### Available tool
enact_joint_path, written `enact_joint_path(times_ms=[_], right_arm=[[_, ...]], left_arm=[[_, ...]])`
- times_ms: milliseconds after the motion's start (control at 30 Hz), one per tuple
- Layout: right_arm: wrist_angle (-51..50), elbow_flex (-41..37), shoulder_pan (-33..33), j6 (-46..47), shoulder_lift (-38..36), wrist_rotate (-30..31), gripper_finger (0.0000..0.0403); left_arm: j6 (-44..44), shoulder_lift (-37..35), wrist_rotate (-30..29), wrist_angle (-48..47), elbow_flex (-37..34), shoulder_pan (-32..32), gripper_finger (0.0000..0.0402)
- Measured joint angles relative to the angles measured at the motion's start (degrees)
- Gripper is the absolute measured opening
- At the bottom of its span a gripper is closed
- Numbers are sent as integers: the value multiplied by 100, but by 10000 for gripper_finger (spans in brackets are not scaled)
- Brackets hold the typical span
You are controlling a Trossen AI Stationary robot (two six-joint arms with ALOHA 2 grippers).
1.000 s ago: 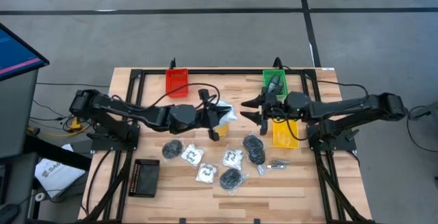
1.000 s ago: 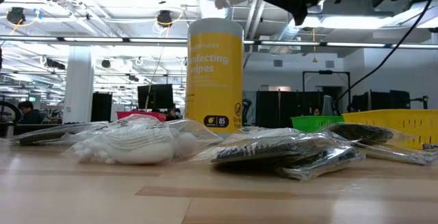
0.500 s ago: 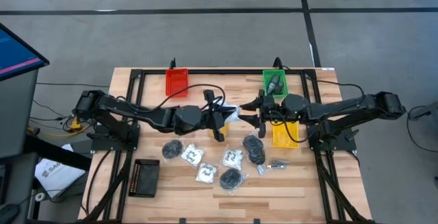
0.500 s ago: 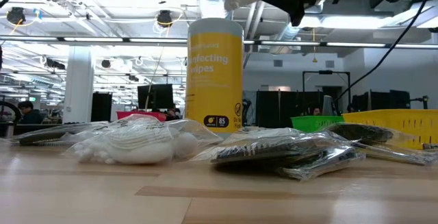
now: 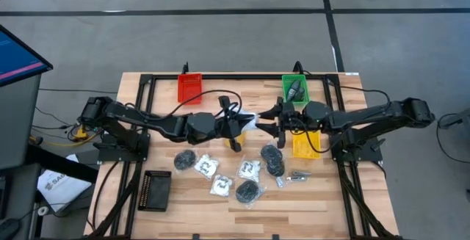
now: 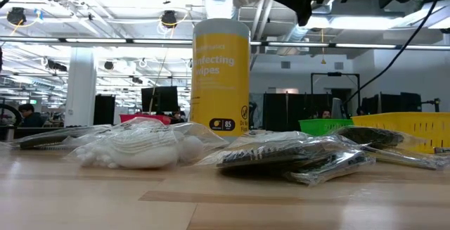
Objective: Pick & Place Travel size toiletries
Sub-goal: Put the white cotton pack into the yellow bin
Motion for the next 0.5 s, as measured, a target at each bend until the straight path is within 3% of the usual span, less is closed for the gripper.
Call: enact_joint_path(times_ms=[233,500], right_arm=[[170,205,51,-28,413,2,132],[-117,428,62,-325,523,-78,18]], left_arm=[[0,0,69,11,-13,-2,5],[0,-7,15,-4,-22,-7,15]])
